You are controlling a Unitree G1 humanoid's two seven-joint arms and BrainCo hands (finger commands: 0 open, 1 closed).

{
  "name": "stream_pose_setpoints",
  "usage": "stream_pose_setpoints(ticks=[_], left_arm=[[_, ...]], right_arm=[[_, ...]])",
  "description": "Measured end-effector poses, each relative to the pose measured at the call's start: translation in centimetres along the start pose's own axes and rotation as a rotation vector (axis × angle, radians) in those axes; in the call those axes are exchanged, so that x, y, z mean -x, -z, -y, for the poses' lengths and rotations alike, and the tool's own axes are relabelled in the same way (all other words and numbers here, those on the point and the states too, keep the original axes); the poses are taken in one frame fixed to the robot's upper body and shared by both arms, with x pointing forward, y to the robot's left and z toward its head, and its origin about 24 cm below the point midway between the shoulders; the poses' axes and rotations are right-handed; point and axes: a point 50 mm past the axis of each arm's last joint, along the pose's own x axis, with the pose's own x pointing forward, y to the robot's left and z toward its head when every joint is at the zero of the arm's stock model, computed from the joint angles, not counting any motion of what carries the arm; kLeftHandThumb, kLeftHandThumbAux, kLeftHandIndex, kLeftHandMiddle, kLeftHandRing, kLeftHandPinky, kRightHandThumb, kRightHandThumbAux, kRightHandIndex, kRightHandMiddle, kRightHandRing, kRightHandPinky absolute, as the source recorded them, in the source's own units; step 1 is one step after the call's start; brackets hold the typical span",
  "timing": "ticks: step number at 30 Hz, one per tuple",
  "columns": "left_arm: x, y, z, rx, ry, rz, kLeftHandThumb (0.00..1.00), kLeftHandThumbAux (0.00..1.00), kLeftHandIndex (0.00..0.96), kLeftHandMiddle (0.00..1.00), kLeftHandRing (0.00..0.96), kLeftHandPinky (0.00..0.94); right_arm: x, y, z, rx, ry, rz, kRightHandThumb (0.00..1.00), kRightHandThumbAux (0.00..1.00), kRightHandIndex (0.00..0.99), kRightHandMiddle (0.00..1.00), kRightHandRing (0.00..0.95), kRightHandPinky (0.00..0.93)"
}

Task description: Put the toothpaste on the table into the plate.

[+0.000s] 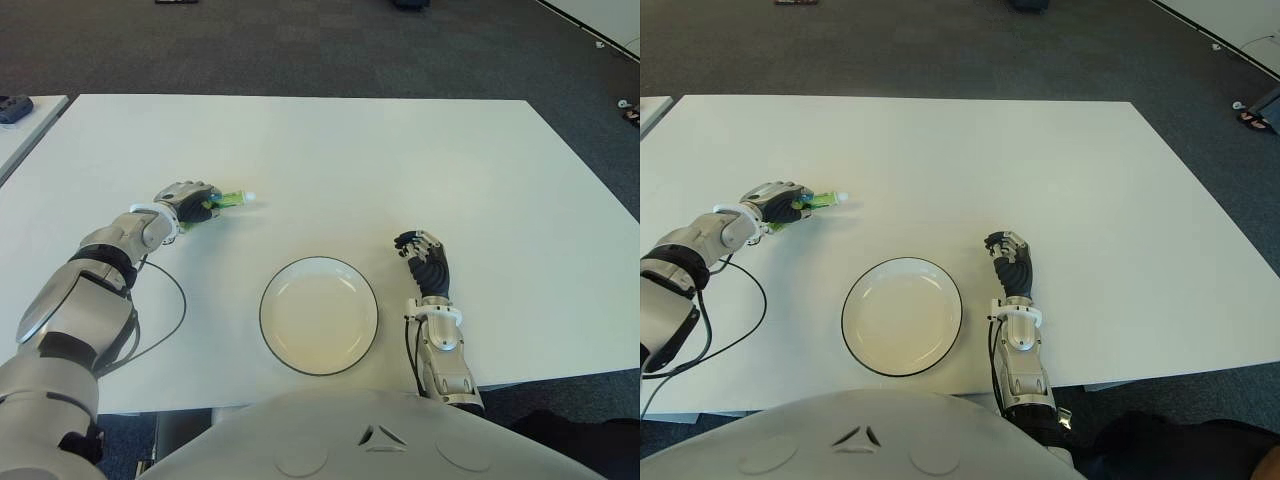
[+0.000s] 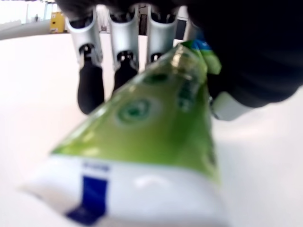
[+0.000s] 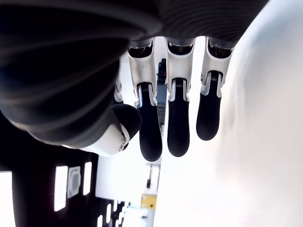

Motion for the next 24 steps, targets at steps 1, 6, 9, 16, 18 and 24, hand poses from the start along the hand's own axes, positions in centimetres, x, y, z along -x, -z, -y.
stream_pose_setpoints(ticks=[1, 6, 9, 16, 18, 24], left_arm=[[0.0, 0.0, -0.2, 0.021, -0.006, 0.006, 0.709, 0.717, 0.436, 0.752, 0.727, 0.702], [0.0, -0.4, -1.0, 0.088, -0.033, 0.044, 0.709, 0.718, 0.436, 0.754, 0.730, 0.706], [-0.1, -0.8, -1.3, 0.110, -0.042, 0.074, 0.709, 0.719, 0.436, 0.755, 0.730, 0.705], [0.0, -2.8, -2.2, 0.158, -0.061, 0.218, 0.711, 0.719, 0.436, 0.758, 0.734, 0.708], [0.1, -3.7, -2.5, 0.152, -0.073, 0.275, 0.712, 0.719, 0.436, 0.759, 0.735, 0.709], [1.1, -6.1, -3.5, 0.101, -0.120, 0.427, 0.712, 0.718, 0.437, 0.772, 0.741, 0.732]], right_arm=[[0.0, 0.0, 0.0, 0.000, 0.000, -0.001, 0.699, 0.727, 0.429, 0.479, 0.442, 0.433], [0.0, 0.0, 0.0, 0.000, -0.002, -0.004, 0.699, 0.727, 0.428, 0.480, 0.448, 0.440], [0.0, 0.0, 0.0, 0.000, -0.004, -0.004, 0.698, 0.727, 0.427, 0.478, 0.447, 0.438], [0.1, 0.1, 0.0, -0.002, -0.006, -0.006, 0.700, 0.727, 0.427, 0.470, 0.436, 0.428], [0.1, 0.1, 0.0, -0.002, -0.006, -0.006, 0.700, 0.727, 0.427, 0.468, 0.434, 0.426], [0.1, 0.1, 0.0, -0.001, -0.010, -0.006, 0.699, 0.727, 0.427, 0.468, 0.435, 0.432]])
